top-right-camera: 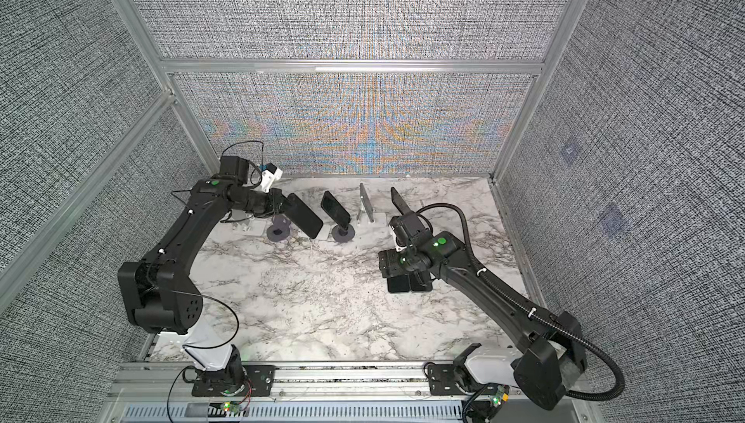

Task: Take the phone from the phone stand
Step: 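Lift the phone off the stand with the left gripper while the right gripper approaches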

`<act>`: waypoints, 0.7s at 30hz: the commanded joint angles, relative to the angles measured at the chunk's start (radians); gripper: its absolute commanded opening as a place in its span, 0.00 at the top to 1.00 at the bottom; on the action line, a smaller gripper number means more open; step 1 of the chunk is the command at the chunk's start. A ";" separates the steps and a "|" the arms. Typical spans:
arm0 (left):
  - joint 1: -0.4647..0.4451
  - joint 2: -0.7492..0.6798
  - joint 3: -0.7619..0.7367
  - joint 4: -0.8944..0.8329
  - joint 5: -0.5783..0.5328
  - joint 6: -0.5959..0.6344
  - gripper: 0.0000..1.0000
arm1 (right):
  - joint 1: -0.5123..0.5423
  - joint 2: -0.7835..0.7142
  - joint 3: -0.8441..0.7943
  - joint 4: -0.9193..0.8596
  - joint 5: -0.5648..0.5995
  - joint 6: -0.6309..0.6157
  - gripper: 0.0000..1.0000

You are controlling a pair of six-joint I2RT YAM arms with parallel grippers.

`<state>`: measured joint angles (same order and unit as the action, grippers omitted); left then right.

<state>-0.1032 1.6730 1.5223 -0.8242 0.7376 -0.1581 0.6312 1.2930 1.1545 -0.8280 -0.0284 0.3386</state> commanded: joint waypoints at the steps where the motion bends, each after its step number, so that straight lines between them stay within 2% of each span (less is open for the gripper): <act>1: 0.000 -0.064 -0.086 -0.019 0.107 0.022 1.00 | 0.024 0.011 0.060 -0.072 0.001 -0.079 0.15; 6: -0.013 -0.160 -0.262 0.036 0.170 0.001 1.00 | 0.083 0.070 0.152 -0.148 0.074 -0.119 0.16; 12: -0.070 -0.202 -0.450 0.195 0.282 -0.058 1.00 | 0.160 0.126 0.173 -0.077 0.105 -0.138 0.16; 15: -0.113 -0.190 -0.496 0.239 0.316 -0.073 1.00 | 0.201 0.157 0.187 -0.025 0.099 -0.119 0.16; 21: -0.175 -0.147 -0.497 0.220 0.324 -0.066 1.00 | 0.276 0.265 0.251 0.026 0.088 -0.104 0.15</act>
<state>-0.2649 1.5169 1.0252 -0.6331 1.0023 -0.2180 0.8925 1.5253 1.3815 -0.8444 0.0666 0.2241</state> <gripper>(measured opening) 0.097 0.850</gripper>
